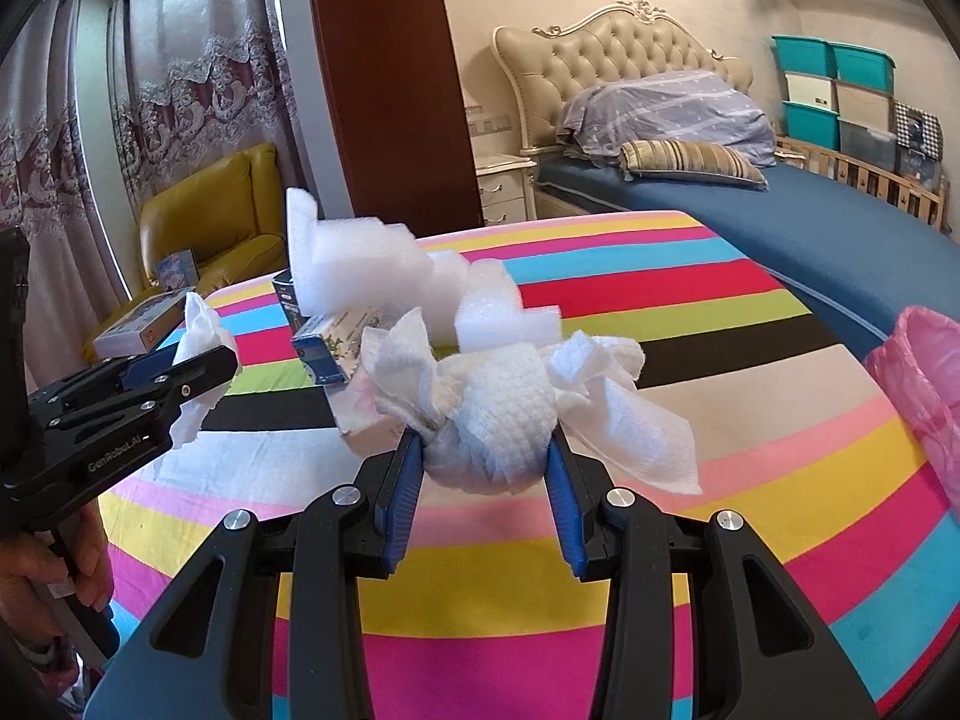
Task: Collect trash
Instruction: 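Carry both tissues from the table toward the pink bin, then lower both tissues into the pink bin and open both grippers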
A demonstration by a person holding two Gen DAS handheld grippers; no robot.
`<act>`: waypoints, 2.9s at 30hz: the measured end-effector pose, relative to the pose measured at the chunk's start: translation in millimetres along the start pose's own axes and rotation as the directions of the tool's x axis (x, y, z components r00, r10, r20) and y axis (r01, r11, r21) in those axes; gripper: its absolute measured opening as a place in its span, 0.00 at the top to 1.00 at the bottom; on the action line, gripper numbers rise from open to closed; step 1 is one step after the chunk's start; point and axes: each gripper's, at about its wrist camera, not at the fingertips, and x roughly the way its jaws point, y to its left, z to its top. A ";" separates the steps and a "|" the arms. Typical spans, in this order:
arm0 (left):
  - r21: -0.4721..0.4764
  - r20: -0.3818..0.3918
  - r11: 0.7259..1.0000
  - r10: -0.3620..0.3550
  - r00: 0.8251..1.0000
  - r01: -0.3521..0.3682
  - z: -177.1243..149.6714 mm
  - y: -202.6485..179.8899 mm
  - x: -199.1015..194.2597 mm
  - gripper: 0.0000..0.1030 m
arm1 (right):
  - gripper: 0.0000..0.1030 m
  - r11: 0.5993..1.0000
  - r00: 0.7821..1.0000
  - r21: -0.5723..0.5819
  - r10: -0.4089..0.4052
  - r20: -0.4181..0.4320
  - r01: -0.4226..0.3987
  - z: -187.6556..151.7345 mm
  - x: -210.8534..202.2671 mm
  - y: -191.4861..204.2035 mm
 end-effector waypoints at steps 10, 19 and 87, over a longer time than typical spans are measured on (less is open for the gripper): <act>0.065 -0.006 0.996 -0.060 0.998 0.060 2.0 -37.1 1.2 0.62 | 0.63 0.998 0.999 0.039 -0.044 0.028 0.043 -3.0 -16.2 -29.2; 0.134 -0.030 0.982 -0.127 0.991 0.130 2.5 -73.3 8.0 0.62 | 0.63 0.992 0.994 0.088 -0.099 0.043 0.095 -10.3 -34.0 -60.5; 0.220 -0.046 0.788 -0.580 0.813 0.575 135.1 -403.2 108.3 0.05 | 0.28 0.858 0.863 0.250 -0.488 0.129 0.448 -44.7 -153.7 -292.5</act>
